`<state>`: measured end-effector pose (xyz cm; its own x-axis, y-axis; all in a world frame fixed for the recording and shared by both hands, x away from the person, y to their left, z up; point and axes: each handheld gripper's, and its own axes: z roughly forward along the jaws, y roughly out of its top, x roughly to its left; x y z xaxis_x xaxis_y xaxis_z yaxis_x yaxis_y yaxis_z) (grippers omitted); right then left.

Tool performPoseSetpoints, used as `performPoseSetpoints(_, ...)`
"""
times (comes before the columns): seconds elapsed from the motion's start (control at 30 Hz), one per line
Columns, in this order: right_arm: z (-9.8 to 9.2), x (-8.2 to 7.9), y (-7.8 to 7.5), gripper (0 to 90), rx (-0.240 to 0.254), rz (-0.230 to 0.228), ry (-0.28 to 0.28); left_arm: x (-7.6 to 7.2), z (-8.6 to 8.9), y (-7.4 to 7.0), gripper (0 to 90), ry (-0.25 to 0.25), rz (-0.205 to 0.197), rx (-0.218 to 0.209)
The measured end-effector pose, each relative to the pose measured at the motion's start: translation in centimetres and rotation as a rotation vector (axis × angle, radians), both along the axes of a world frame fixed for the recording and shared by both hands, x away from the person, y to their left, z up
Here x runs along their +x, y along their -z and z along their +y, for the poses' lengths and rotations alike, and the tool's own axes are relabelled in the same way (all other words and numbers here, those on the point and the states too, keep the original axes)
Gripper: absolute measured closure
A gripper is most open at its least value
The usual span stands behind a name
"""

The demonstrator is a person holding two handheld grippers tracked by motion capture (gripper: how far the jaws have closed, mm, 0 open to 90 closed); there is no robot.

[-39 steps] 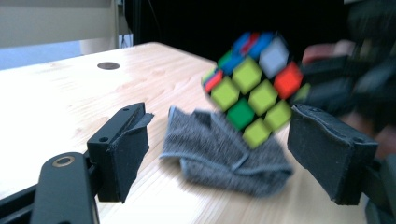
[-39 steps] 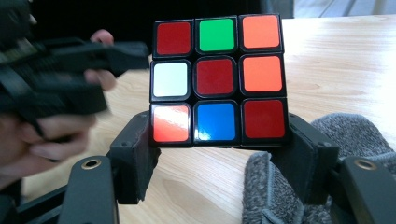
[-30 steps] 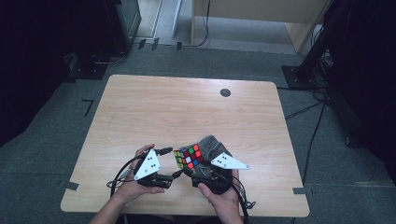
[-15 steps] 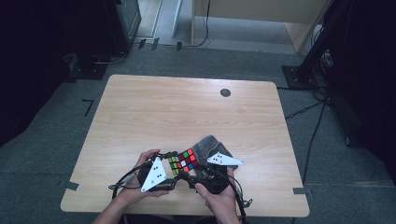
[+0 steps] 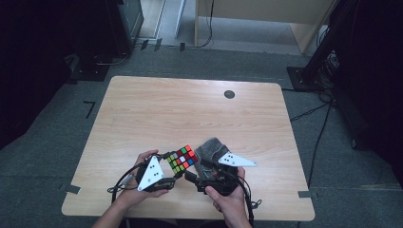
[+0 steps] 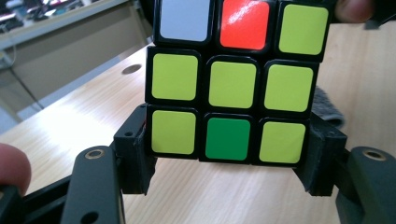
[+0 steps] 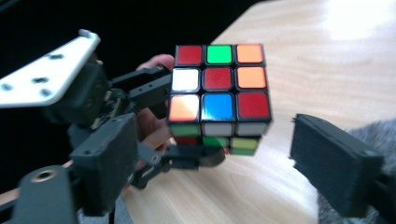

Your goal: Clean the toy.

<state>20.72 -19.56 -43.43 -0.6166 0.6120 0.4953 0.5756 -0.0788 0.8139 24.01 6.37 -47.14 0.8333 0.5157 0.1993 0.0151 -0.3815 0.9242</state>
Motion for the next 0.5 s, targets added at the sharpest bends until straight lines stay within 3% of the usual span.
performPoseSetpoints(0.1, -1.0, -0.1, -0.4, 15.1, -0.051, -0.068, 0.068, 0.7, 1.1, 0.2, 34.0, -0.033, 0.050, -0.035)
performPoseSetpoints(0.17, -1.7, 0.2, 0.0, 16.7, -0.138, -0.084, 0.149, 1.1, 1.7, 0.2, 34.0, -0.044, 0.076, -0.062)
performPoseSetpoints(0.23, -2.3, 0.8, 0.9, 18.4, -0.199, -0.047, 0.188, 1.3, 2.1, 0.2, 33.9, -0.048, 0.093, -0.080)
performPoseSetpoints(0.3, -2.4, 1.5, 2.4, 19.4, -0.315, -0.004, 0.219, 1.3, 2.2, 0.2, 34.0, -0.045, 0.108, -0.100)
performPoseSetpoints(0.4, -2.0, 2.4, 4.9, 23.3, -0.440, 0.055, 0.228, 1.3, 2.1, 0.1, 34.0, -0.039, 0.109, -0.104)
performPoseSetpoints(0.5, -1.6, 2.9, 6.8, 31.6, -0.543, 0.083, 0.231, 1.2, 2.1, 0.1, 34.0, -0.029, 0.115, -0.111)
